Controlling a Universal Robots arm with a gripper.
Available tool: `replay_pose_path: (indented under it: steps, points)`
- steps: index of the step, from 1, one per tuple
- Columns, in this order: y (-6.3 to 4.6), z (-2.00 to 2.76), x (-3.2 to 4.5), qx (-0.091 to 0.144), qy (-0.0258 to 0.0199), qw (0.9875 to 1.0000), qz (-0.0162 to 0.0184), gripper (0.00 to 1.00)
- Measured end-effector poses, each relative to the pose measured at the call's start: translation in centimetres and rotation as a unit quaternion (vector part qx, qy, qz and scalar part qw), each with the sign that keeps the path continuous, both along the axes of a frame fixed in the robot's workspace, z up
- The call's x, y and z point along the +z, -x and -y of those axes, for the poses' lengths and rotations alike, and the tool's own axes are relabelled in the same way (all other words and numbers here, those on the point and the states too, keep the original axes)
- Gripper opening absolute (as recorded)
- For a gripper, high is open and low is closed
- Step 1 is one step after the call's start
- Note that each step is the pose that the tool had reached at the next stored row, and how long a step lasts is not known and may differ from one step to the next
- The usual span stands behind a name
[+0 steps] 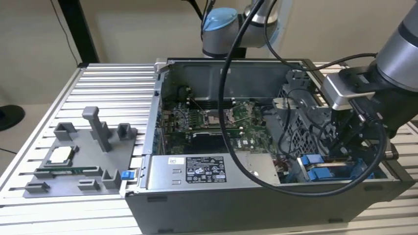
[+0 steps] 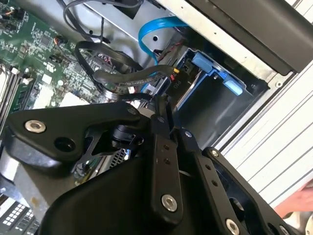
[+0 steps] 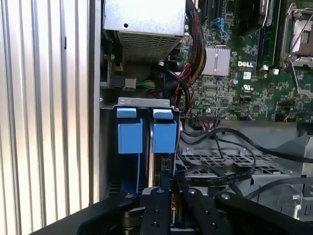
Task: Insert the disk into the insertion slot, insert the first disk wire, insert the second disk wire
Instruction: 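Insert the second disk wire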
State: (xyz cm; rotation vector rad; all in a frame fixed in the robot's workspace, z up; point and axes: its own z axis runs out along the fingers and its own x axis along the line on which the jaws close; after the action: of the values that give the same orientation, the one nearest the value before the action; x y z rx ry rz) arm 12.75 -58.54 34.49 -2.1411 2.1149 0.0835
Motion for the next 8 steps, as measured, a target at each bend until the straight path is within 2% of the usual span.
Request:
replay_pose_path:
  steps: [8]
  points:
    - [-0.21, 0.0, -0.19, 0.0, -0.0001, 1.0, 0.0001, 0.0]
